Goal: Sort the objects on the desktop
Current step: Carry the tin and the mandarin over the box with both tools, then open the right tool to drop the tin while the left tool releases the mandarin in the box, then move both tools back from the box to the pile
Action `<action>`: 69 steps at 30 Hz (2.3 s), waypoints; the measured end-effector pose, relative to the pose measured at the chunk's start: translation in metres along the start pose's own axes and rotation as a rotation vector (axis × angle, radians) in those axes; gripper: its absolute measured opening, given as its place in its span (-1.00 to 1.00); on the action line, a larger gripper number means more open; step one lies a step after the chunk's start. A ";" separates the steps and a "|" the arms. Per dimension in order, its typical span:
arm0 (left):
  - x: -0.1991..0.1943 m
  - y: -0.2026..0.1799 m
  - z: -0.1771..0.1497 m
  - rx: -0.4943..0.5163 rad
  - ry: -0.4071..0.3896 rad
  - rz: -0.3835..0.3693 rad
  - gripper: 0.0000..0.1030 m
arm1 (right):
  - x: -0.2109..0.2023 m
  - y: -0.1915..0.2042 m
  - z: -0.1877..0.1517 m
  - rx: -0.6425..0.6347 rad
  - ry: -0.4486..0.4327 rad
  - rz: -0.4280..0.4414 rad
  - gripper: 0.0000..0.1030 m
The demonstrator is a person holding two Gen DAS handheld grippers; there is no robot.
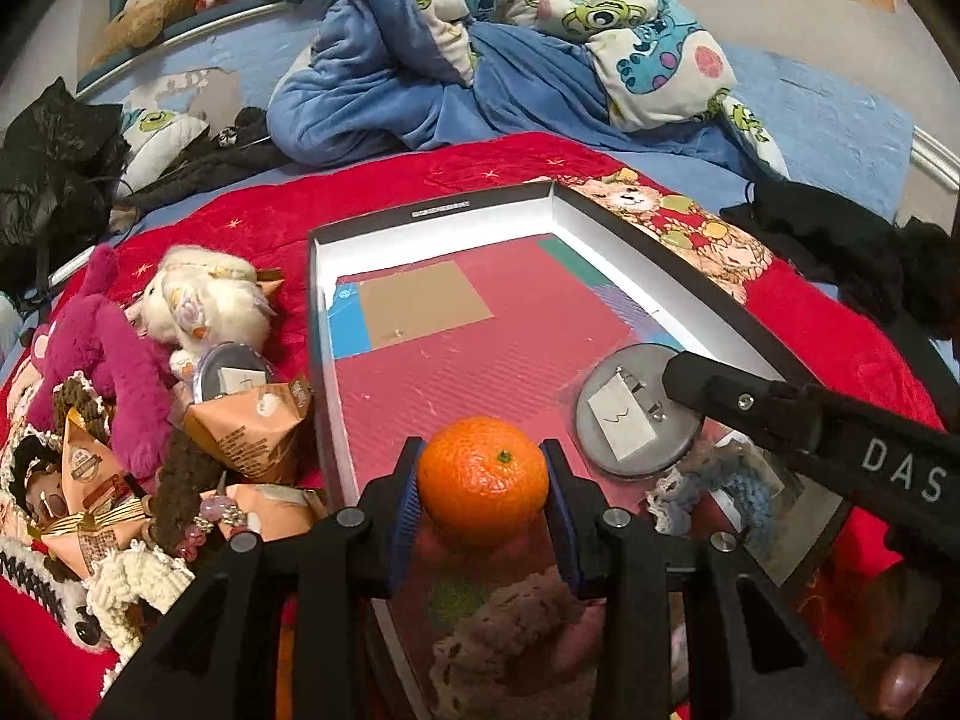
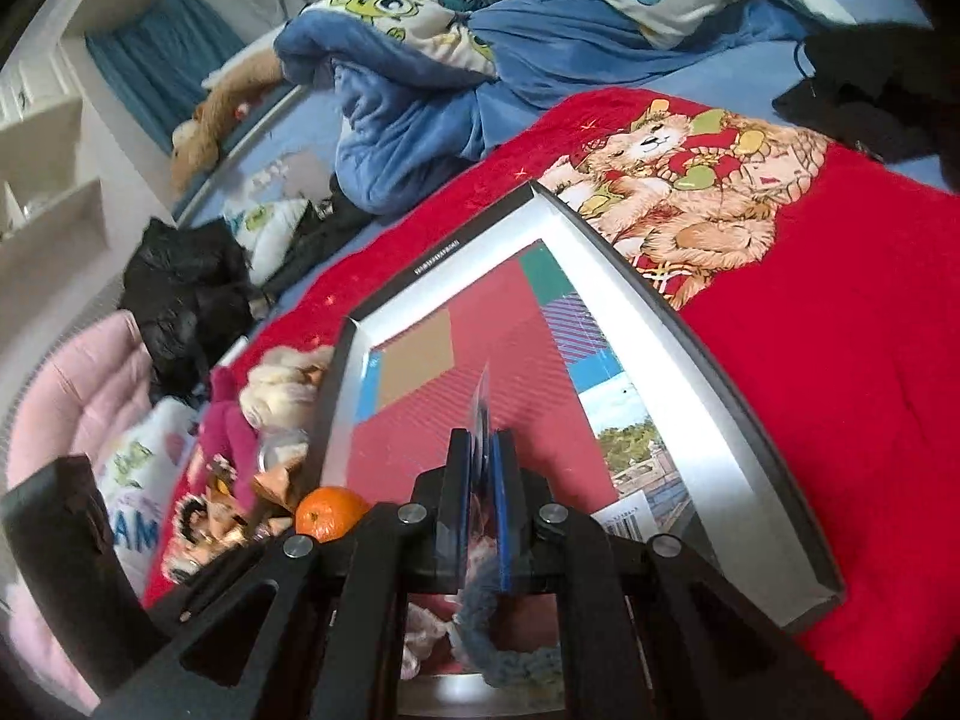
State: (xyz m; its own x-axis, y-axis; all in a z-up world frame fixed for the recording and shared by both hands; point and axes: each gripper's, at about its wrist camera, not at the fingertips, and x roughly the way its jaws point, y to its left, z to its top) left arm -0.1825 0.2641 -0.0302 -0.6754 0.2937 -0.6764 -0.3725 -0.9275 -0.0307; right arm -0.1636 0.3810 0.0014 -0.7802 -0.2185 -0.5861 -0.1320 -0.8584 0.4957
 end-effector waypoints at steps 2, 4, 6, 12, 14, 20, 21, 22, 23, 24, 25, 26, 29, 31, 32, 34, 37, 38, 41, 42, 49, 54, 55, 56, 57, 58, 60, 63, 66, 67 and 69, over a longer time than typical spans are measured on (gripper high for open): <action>-0.001 0.000 -0.001 -0.004 -0.005 -0.001 -0.25 | 0.000 -0.001 -0.001 -0.015 -0.001 -0.014 -0.84; -0.001 0.001 -0.001 -0.009 -0.007 -0.006 -0.25 | -0.002 -0.001 -0.002 -0.018 -0.005 -0.012 -0.84; -0.001 0.001 -0.001 -0.005 -0.006 0.000 -0.25 | -0.002 0.000 -0.003 -0.034 -0.011 -0.027 -0.84; -0.001 -0.002 -0.003 0.002 -0.013 0.016 -0.25 | -0.001 0.005 -0.007 -0.080 -0.026 -0.067 -0.84; -0.001 -0.001 -0.003 0.002 -0.014 0.016 -0.25 | -0.001 0.005 -0.007 -0.084 -0.028 -0.066 -0.84; -0.001 -0.005 -0.004 0.019 -0.019 0.055 -0.25 | -0.006 -0.002 -0.004 -0.047 -0.035 0.005 -0.86; -0.002 -0.004 -0.004 0.020 -0.019 0.056 -0.25 | -0.007 -0.002 -0.004 -0.046 -0.036 0.019 -0.84; -0.002 -0.004 -0.004 0.018 -0.020 0.054 -0.25 | -0.008 -0.002 -0.004 -0.045 -0.035 0.026 -0.83; -0.002 -0.003 -0.004 0.016 -0.021 0.052 -0.24 | -0.008 -0.002 -0.004 -0.044 -0.035 0.025 -0.80; -0.003 -0.003 -0.004 0.014 -0.022 0.049 -0.24 | -0.009 -0.002 -0.004 -0.047 -0.038 0.021 -0.76; -0.003 -0.003 -0.004 0.011 -0.022 0.044 -0.24 | -0.009 -0.001 -0.003 -0.052 -0.037 0.018 -0.74; -0.003 -0.003 -0.004 0.012 -0.022 0.041 -0.24 | -0.010 -0.001 -0.003 -0.057 -0.036 0.014 -0.68; -0.003 -0.004 -0.004 0.020 -0.022 0.037 -0.20 | -0.011 0.000 -0.003 -0.061 -0.038 0.020 -0.58; -0.005 -0.006 -0.004 0.023 -0.031 0.040 -0.03 | -0.011 -0.002 -0.003 -0.052 -0.035 0.027 -0.58; -0.006 -0.006 -0.004 0.024 -0.036 0.035 0.02 | -0.011 -0.002 -0.002 -0.048 -0.035 0.030 -0.57; -0.008 -0.007 -0.004 0.030 -0.042 0.027 0.08 | -0.013 -0.003 -0.002 -0.041 -0.039 0.035 -0.49; -0.010 -0.008 -0.004 0.037 -0.052 0.022 0.15 | -0.015 -0.003 -0.001 -0.038 -0.043 0.046 -0.30; -0.011 -0.008 -0.004 0.038 -0.056 0.023 0.24 | -0.016 -0.003 -0.001 -0.037 -0.046 0.051 -0.20; -0.015 -0.007 -0.003 0.031 -0.075 0.019 0.83 | -0.020 -0.002 0.001 -0.045 -0.053 0.054 0.14; -0.017 -0.007 -0.003 0.031 -0.083 -0.002 0.89 | -0.021 -0.001 0.002 -0.048 -0.057 0.054 0.29; -0.022 -0.006 -0.002 0.019 -0.084 -0.003 1.00 | -0.034 -0.007 0.008 0.025 -0.087 0.170 0.72; -0.029 -0.007 0.000 0.030 -0.096 0.004 1.00 | -0.042 -0.007 0.013 0.063 -0.104 0.277 1.00; -0.030 -0.006 0.001 0.031 -0.099 0.006 1.00 | -0.043 -0.008 0.014 0.072 -0.111 0.273 1.00; -0.032 -0.006 0.001 0.029 -0.103 0.007 1.00 | -0.045 -0.010 0.014 0.079 -0.120 0.262 1.00; -0.035 -0.005 0.002 0.025 -0.107 0.002 1.00 | -0.047 -0.013 0.015 0.091 -0.128 0.246 1.00; -0.037 -0.004 0.003 0.020 -0.110 -0.004 1.00 | -0.048 -0.017 0.016 0.108 -0.128 0.235 1.00; -0.043 -0.002 0.005 0.018 -0.117 -0.004 1.00 | -0.049 -0.027 0.017 0.154 -0.121 0.232 1.00; -0.052 -0.001 0.008 0.021 -0.124 -0.005 1.00 | -0.053 -0.043 0.018 0.233 -0.122 0.230 1.00; -0.068 0.004 0.010 0.018 -0.134 -0.001 1.00 | -0.062 -0.053 0.018 0.282 -0.143 0.247 1.00; -0.073 0.007 0.011 0.011 -0.138 0.002 1.00 | -0.065 -0.055 0.019 0.290 -0.152 0.251 1.00; -0.088 0.016 0.013 -0.008 -0.146 -0.005 1.00 | -0.070 -0.055 0.019 0.289 -0.166 0.243 1.00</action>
State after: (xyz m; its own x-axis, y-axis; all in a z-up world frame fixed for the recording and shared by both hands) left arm -0.1375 0.2263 0.0387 -0.7591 0.3287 -0.5619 -0.3720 -0.9274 -0.0400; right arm -0.1130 0.4526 0.0274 -0.8948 -0.3009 -0.3299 -0.0794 -0.6199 0.7806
